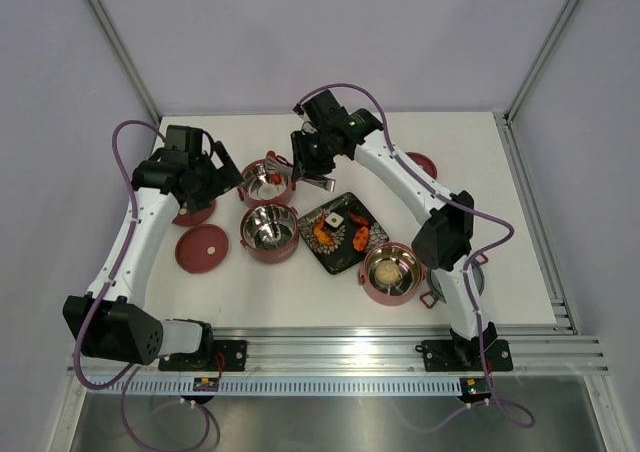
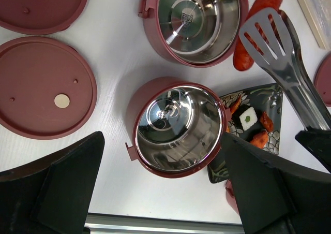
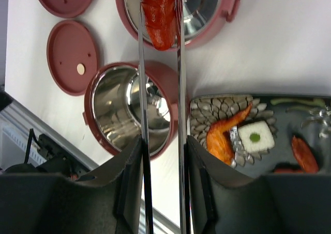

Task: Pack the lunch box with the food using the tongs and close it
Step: Place the fake food in the packing box.

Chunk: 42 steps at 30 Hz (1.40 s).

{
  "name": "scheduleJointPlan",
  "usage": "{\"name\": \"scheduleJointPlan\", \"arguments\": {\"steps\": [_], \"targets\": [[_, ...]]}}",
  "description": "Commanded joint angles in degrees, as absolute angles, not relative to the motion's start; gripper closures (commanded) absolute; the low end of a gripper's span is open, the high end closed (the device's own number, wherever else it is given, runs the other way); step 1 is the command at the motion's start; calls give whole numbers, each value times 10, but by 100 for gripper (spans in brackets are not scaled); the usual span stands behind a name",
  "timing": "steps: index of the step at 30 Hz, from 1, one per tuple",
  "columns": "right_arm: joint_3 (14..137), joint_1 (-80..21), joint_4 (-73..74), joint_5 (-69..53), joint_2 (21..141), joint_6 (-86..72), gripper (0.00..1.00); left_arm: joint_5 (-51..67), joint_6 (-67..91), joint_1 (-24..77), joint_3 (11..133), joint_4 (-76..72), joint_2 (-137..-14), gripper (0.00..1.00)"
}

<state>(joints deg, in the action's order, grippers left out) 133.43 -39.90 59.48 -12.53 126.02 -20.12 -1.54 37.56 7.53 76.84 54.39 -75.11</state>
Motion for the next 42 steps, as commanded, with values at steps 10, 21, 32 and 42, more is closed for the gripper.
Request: {"name": "scheduleJointPlan", "arguments": {"steps": [10,21,32,42], "targets": [[1377,-417,494,-139,1342,-176,93,-9,385,70,781,526,-745,1],[1390,-417,498,-135,1370,-173,74,-4,385,67,778,520,-750,1],[1383,-417,495,-126,1358,-170,51,-4,385,66,779,517,-751,1],[1365,-417,478,-121,1323,-166,48,-4,387,66,777,517,-749,1]]}}
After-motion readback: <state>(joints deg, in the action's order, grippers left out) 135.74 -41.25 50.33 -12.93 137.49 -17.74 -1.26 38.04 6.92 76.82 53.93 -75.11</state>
